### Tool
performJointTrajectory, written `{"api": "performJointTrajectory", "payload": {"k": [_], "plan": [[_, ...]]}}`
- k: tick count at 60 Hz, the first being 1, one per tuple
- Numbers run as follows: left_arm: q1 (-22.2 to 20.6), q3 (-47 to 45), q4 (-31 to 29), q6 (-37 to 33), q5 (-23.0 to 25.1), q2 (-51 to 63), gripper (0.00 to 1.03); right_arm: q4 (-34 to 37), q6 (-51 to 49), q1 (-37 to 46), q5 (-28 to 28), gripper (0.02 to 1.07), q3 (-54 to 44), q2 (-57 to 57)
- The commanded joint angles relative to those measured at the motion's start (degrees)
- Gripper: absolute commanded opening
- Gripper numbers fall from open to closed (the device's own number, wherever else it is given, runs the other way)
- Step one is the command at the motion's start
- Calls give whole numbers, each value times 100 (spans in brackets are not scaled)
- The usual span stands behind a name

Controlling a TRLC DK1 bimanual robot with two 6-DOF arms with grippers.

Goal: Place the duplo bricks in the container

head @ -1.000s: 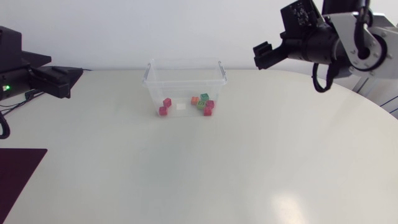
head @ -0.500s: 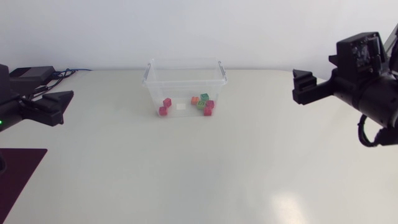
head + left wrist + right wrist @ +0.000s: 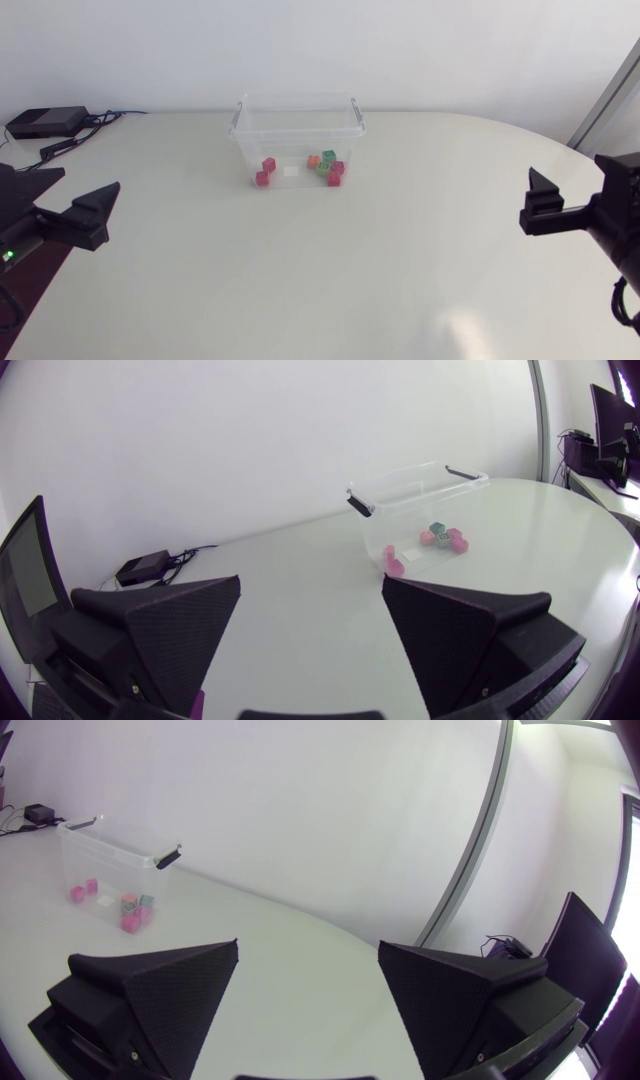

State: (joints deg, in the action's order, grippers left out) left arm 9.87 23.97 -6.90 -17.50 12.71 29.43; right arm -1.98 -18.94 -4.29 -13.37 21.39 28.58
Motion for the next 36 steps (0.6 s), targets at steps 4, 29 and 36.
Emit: {"api": "performJointTrajectory", "payload": {"k": [4, 29, 36], "plan": [[-148, -425, 159, 316, -147, -393, 99, -71, 318, 81, 85, 103, -405, -490], [-548, -1366, 412, 1001, -684, -1611, 99, 57, 1071, 247, 683, 103, -1233, -1621], [-662, -1633, 484, 1195, -835, -1956, 99, 94, 1284, 295, 852, 103, -1467, -1941]]}}
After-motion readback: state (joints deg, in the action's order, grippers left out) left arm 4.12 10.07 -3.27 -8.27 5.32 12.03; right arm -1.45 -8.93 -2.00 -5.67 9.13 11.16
